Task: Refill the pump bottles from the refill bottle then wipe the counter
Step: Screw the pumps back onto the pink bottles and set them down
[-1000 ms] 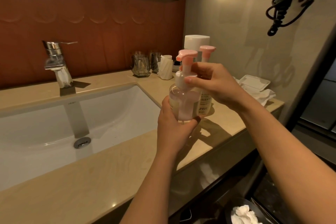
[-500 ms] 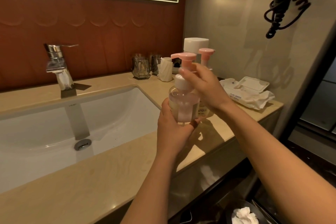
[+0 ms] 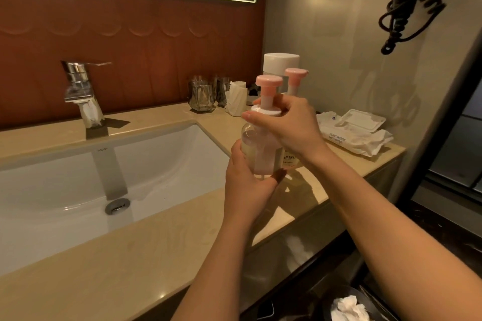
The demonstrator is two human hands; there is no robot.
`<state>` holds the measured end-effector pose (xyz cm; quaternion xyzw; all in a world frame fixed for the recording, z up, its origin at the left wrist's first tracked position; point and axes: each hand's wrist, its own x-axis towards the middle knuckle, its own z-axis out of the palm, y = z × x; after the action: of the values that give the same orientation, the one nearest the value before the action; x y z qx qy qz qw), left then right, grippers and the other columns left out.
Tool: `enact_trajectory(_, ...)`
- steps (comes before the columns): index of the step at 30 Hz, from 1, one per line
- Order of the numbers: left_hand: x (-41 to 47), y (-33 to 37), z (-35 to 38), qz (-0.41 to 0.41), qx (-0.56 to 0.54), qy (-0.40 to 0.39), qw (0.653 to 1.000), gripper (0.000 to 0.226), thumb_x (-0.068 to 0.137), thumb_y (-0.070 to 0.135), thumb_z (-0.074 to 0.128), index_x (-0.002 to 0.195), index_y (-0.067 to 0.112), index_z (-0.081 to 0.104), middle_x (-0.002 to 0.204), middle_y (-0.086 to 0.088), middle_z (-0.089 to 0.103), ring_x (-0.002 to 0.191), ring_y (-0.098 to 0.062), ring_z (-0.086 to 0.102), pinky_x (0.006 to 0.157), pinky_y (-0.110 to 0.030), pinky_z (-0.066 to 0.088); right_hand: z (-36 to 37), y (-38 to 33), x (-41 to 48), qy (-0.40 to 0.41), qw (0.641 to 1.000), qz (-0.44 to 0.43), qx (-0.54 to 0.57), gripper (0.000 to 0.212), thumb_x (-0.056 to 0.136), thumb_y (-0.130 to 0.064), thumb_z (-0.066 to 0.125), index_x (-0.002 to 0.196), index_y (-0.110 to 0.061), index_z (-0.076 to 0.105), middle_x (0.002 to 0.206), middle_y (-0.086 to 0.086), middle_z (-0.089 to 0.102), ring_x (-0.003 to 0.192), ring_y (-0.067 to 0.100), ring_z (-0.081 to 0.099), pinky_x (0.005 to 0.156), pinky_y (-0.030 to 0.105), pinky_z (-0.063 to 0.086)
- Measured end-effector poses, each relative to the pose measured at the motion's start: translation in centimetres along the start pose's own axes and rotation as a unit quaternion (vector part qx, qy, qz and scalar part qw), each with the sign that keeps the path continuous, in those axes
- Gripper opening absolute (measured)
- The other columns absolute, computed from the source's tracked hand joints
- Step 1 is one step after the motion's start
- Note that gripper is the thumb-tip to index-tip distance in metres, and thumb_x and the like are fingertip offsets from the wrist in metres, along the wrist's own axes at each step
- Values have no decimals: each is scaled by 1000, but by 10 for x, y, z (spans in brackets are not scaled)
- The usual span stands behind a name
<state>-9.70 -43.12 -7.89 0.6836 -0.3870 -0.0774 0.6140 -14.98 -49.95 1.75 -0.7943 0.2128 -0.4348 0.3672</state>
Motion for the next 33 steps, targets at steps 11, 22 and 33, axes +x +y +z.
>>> enact_trajectory(11,1,-4,0,15,-4,-1,1000,85,68,37,82,133,42,28,126,17,49,113,-8,51,90,-29,50,-31,7,7,-181,978,31,97,34,84,-22,64,117,-15,61,109,-4,66,101,8,61,83,21,47)
enact_trajectory(22,1,-2,2,3,-3,4,1000,88,65,39,84,133,40,28,131,13,48,118,-11,49,95,-31,48,-6,3,1,-76,995,19,60,40,81,-45,61,112,-20,54,111,-4,60,99,7,59,83,25,51)
enact_trajectory(33,2,-5,3,0,3,4,1000,88,66,41,83,131,45,24,130,15,45,118,-13,49,92,-32,49,-17,7,-2,-82,989,22,120,42,79,-22,71,117,-11,61,109,-5,65,97,5,61,69,10,49)
